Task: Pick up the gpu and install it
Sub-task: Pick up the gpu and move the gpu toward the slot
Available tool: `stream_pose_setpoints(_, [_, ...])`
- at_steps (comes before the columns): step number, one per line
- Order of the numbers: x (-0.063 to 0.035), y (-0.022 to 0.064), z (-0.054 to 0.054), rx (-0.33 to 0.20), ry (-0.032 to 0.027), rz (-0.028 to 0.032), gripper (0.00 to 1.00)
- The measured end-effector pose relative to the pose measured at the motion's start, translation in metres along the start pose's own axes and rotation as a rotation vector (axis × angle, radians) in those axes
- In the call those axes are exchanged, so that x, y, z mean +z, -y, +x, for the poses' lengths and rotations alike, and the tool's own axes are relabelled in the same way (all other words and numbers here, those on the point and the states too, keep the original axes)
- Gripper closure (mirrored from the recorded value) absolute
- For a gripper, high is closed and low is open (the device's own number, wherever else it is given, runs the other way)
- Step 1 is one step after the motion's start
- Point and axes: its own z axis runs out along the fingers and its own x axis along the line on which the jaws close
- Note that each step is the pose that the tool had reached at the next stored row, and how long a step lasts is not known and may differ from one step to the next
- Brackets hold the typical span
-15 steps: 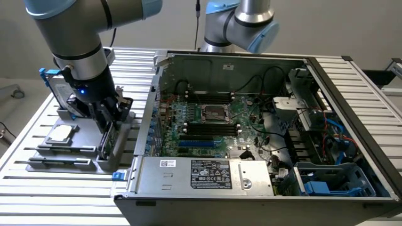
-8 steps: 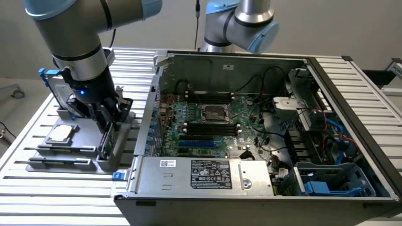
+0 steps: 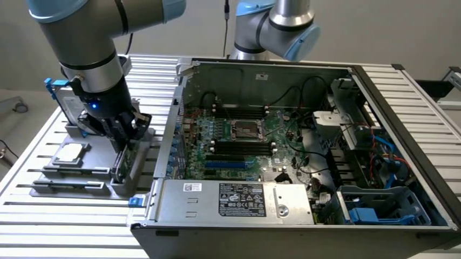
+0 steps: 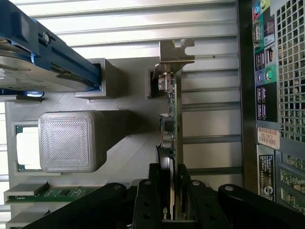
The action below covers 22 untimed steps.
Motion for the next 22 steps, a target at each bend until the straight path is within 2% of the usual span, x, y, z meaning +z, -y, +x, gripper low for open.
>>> stream_pose_setpoints(6, [-0.0018, -0.0001, 0.000, 0.000, -0.0005, -0.0014, 0.73])
stream_pose_setpoints(11, [-0.0128, -0.0007, 0.000, 0.000, -0.0037, -0.0096, 0.73])
stream_pose_setpoints(16, [-0.0274, -0.0014, 0.001, 0.000, -0.0048, -0.0160, 0.73])
stream_pose_setpoints(22, [-0.0543, -0.0028, 0.002, 0.000, -0.0056, -0.0164, 0.73])
